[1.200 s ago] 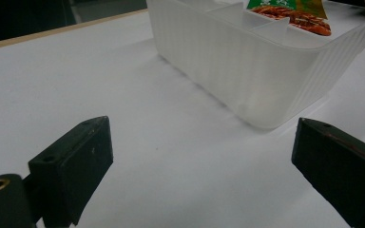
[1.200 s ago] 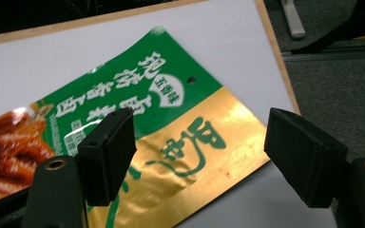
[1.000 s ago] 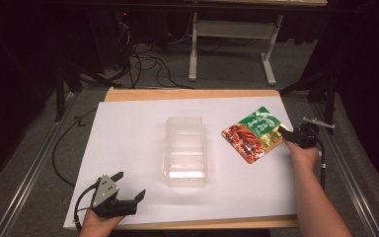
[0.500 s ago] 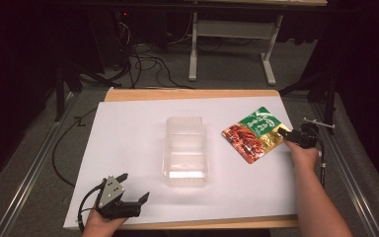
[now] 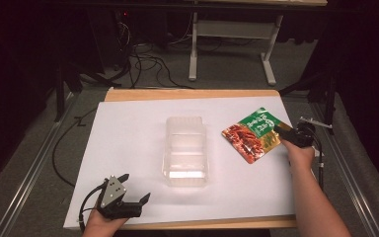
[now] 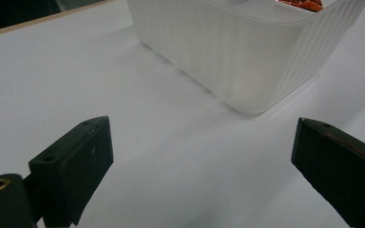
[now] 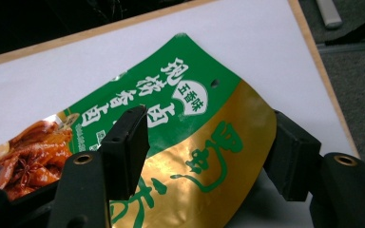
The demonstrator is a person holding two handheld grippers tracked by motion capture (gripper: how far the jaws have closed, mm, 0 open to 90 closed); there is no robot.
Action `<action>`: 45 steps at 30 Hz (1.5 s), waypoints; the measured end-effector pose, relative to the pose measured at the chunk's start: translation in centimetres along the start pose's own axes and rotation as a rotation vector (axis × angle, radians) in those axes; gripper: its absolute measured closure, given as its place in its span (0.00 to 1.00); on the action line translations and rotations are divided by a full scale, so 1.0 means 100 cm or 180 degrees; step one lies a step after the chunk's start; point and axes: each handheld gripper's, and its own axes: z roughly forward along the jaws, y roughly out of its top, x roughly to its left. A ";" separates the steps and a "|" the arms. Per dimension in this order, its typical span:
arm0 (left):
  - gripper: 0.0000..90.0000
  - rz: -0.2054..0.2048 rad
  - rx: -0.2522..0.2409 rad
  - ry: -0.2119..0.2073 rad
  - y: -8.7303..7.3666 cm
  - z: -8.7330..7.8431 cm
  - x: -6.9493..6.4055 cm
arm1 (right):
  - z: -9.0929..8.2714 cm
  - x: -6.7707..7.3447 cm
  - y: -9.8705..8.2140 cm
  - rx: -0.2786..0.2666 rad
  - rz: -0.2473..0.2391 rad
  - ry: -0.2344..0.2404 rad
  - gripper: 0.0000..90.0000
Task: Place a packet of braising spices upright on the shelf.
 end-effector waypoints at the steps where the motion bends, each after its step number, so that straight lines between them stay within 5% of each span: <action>1: 0.08 0.0012 0.0008 -0.0001 0.000 0.000 0.000 | 0.001 0.000 -0.001 0.0030 -0.0006 -0.0001 0.44; 9: 0.08 0.0035 0.0020 -0.0017 0.000 0.002 -0.001 | 0.005 0.000 -0.002 0.0145 0.0006 -0.0072 0.70; 14: 0.08 0.0055 0.0035 -0.0023 0.000 0.002 -0.002 | 0.002 0.001 -0.002 0.0154 -0.0062 -0.0142 1.00; 22: 0.09 0.0052 0.0044 -0.0024 0.000 0.003 -0.002 | -0.004 0.021 -0.004 0.0137 -0.0404 -0.0107 1.00; 27: 0.09 0.0065 0.0049 -0.0043 0.000 0.003 -0.003 | -0.013 0.025 -0.012 0.0107 -0.0411 -0.0039 1.00; 42: 0.09 0.0156 0.0017 -0.0120 0.004 0.004 -0.006 | -0.069 0.063 -0.055 0.0156 -0.0931 0.0097 1.00; 45: 0.09 0.0167 0.0011 -0.0143 0.005 0.004 -0.005 | -0.083 0.064 -0.061 0.0143 -0.0922 0.0089 1.00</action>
